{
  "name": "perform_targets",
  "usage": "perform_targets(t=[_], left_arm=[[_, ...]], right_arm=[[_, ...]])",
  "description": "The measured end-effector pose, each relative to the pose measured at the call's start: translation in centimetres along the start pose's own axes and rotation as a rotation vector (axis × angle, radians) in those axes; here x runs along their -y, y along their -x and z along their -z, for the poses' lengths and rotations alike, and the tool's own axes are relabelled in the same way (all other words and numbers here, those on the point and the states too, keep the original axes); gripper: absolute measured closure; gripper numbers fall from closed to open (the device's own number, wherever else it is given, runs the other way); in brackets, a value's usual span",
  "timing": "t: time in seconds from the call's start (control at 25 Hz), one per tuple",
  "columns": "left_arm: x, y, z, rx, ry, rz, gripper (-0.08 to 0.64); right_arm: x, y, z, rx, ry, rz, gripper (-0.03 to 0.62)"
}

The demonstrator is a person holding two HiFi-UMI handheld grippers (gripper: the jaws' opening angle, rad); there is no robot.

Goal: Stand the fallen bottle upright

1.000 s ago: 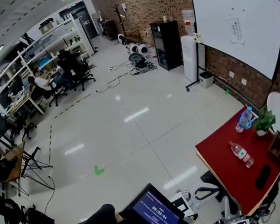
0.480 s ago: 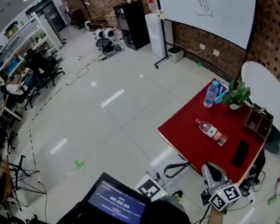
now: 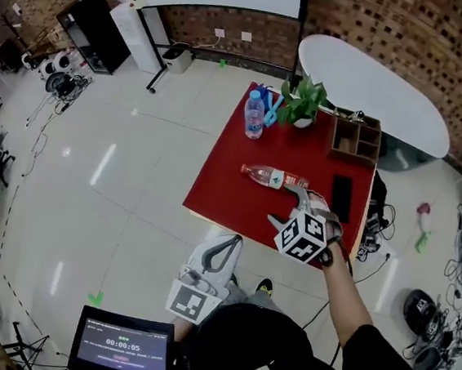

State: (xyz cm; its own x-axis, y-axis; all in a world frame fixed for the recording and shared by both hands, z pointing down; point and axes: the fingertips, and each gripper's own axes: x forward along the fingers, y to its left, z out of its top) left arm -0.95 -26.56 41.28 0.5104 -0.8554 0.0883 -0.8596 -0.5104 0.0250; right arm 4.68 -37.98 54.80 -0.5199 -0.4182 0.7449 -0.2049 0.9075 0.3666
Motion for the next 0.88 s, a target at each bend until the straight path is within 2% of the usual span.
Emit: perform_targets(t=[0.12,0.36,0.44,0.56,0.68,0.76,0.88], left_arm=[[-1.7,0.5,0.2,0.006,0.013,-0.039,0.56],[-5.5,2.1,1.5,-0.024,0.013,-0.131,0.56],[-6.3,2.0,1.7,-0.037,0.012,-0.136,0.56],[-7.8,0.6,1.7,-0.046,-0.004,-0.102,0.56],[-9.1,-2.1,0.9,0.003,-0.048,-0.077,0.56],[-10.3,-3.1,0.1,0.034,-0.056,-0.076,0.56],[-11.1,-4.0,-1.6,0.072,-0.06,-0.068,0.56]], right_arm=[[1.3,-5.4,0.6,-0.131,0.11,-0.028,0.264],[3.5,-15.4,2.2,-0.289,0.152,-0.101,0.264],[3.5,-17.4,3.2,-0.342,0.152,-0.136,0.263],[3.0,-19.5,4.1,-0.394,0.159,-0.159,0.263],[3.4,-20.3,5.0,-0.403,0.163,-0.115,0.269],[3.6,-19.9,4.1,-0.373,0.129,-0.104,0.278],[5.3,-17.2,1.2,-0.235,-0.027,-0.061,0.279]])
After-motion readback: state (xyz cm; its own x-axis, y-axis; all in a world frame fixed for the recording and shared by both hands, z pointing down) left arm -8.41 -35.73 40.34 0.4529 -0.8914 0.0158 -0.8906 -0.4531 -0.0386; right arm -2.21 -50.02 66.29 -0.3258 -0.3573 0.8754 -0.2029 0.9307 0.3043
